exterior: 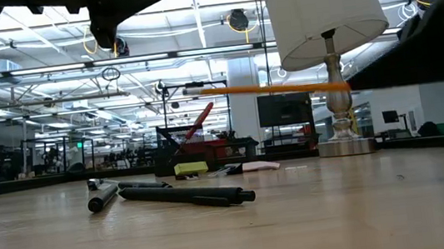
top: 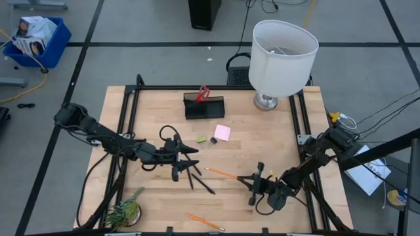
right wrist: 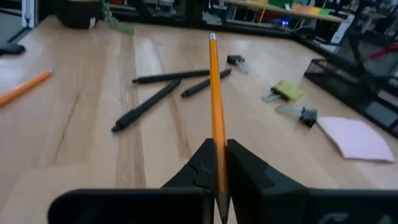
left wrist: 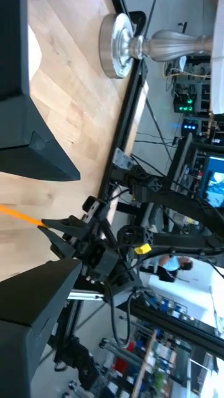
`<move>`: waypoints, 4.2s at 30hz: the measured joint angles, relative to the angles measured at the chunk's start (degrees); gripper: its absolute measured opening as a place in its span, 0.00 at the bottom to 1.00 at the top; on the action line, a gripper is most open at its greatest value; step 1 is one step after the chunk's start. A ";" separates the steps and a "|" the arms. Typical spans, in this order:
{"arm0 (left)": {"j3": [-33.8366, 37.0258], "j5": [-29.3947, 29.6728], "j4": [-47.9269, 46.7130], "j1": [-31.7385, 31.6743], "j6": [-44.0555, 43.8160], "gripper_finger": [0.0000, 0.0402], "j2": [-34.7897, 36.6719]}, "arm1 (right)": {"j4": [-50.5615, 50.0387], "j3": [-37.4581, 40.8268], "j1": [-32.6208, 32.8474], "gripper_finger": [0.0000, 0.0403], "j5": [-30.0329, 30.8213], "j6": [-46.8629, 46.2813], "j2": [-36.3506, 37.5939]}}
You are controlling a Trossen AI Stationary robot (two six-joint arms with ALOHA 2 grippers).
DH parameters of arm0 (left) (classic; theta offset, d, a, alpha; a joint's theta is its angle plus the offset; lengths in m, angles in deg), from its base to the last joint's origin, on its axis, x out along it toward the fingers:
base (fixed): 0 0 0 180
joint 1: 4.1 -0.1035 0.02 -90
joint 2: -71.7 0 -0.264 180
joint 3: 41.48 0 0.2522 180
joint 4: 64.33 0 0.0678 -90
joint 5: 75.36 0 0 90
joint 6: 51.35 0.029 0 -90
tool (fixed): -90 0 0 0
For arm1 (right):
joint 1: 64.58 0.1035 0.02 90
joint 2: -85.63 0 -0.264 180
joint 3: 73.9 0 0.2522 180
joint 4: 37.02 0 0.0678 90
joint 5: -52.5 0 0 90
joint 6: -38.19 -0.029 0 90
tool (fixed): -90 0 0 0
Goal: Pick and place office supplies into organizer
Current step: Put the yellow pencil into the black desk organizer
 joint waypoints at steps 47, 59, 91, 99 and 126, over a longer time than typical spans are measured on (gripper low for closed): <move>0.02 1.56 -1.66 -0.04 -0.09 0.56 -0.02 | 31.99 0.00 -12.40 0.04 -10.67 38.62 3.30; 0.02 3.91 -1.44 -0.07 -0.41 0.55 -0.02 | 33.05 0.00 -14.01 0.04 -10.75 39.19 3.30; -0.07 4.44 2.95 -0.33 1.86 0.08 0.01 | 35.79 0.00 -17.05 0.04 -16.74 39.73 3.25; -0.05 8.52 3.17 -0.61 2.82 0.05 -0.02 | 37.09 -0.02 -16.83 0.17 -16.81 40.89 3.25; 0.02 17.77 -5.83 -11.37 4.90 0.06 7.62 | 35.98 0.11 -2.27 0.40 12.25 46.89 3.49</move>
